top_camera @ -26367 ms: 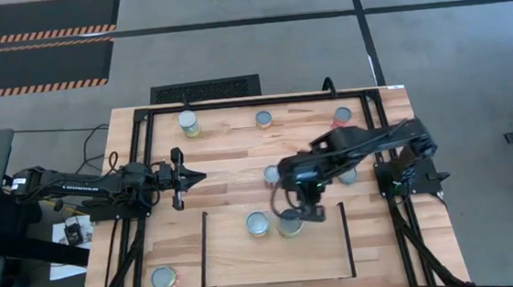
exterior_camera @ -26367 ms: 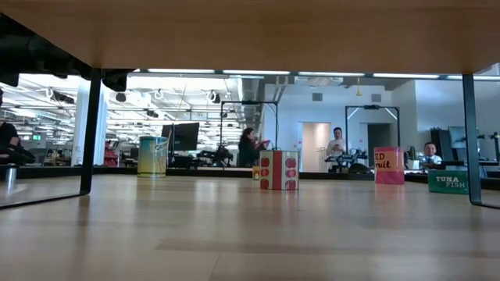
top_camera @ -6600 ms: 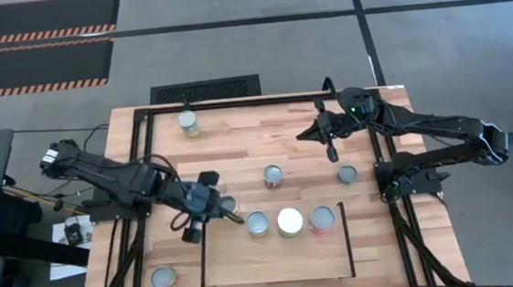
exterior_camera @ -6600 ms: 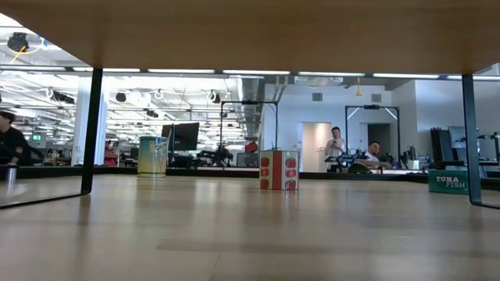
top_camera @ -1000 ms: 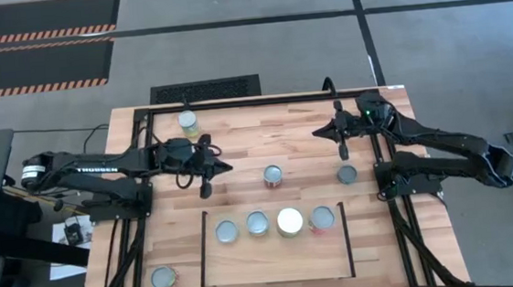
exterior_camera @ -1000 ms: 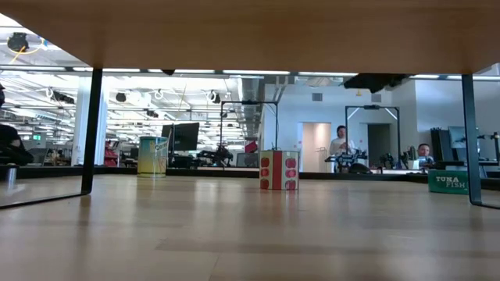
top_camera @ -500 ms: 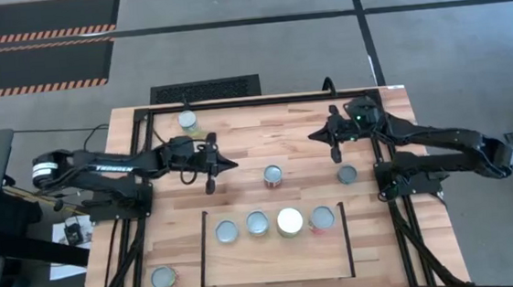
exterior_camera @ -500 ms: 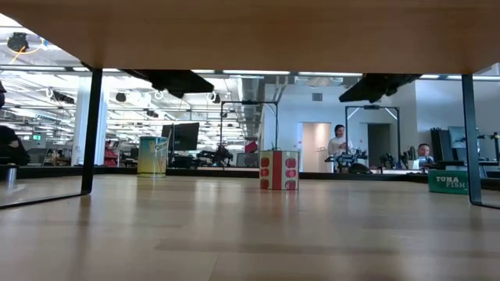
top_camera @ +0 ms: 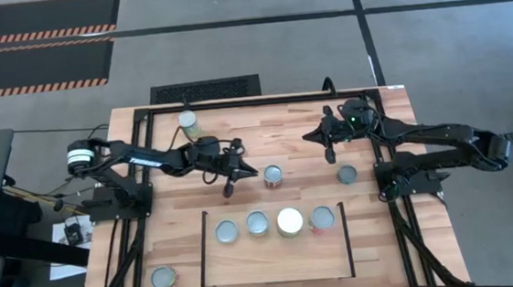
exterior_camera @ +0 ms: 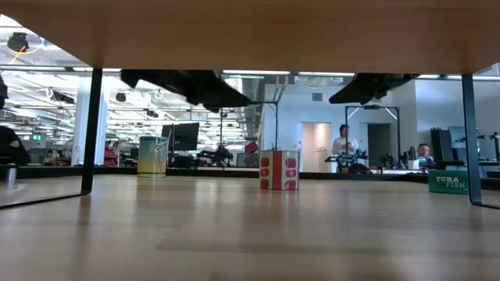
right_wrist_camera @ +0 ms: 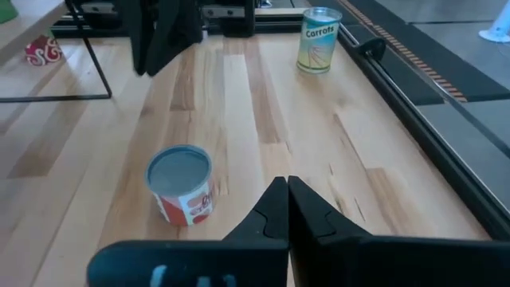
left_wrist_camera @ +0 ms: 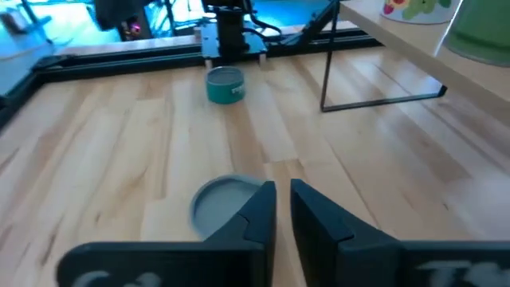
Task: Pick and place cans onto a shelf
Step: Put the red tomato can on the shelf aligned with other cans on the shelf
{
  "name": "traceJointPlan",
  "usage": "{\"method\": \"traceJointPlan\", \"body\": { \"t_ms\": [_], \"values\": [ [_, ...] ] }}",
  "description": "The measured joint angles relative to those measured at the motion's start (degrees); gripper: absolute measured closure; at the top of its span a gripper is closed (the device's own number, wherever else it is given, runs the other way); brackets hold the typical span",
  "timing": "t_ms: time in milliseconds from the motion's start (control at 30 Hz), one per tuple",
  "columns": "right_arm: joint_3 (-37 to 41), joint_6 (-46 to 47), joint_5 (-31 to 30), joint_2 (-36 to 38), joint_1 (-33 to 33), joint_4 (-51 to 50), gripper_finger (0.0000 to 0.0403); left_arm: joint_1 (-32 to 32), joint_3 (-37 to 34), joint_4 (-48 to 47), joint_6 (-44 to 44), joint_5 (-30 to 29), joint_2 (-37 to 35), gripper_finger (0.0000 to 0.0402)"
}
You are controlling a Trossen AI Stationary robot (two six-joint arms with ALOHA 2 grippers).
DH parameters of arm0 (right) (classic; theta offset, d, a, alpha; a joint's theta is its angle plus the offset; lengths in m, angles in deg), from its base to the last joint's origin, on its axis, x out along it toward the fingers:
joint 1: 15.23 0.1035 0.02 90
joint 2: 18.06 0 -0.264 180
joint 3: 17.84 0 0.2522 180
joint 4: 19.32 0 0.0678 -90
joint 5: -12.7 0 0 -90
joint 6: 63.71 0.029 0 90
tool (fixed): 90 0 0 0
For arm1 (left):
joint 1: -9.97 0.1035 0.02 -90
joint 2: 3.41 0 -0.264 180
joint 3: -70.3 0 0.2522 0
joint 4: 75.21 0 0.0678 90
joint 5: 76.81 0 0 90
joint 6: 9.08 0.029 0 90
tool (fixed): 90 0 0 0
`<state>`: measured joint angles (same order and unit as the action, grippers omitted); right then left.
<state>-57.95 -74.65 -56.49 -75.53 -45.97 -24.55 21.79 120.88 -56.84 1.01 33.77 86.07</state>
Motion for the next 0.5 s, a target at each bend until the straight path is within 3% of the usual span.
{"method": "traceJointPlan", "body": {
  "t_ms": [333,500],
  "values": [
    [0.0,0.0,0.1,0.0,0.0,0.1,0.0393,-3.4,10.8,-11.4,9.6,-0.5,8.9,0.0285],
    [0.0,0.0,0.1,0.0,0.0,0.1,0.0393,-3.6,13.5,-12.3,13.7,-4.7,13.5,0.0261]
  ]
}}
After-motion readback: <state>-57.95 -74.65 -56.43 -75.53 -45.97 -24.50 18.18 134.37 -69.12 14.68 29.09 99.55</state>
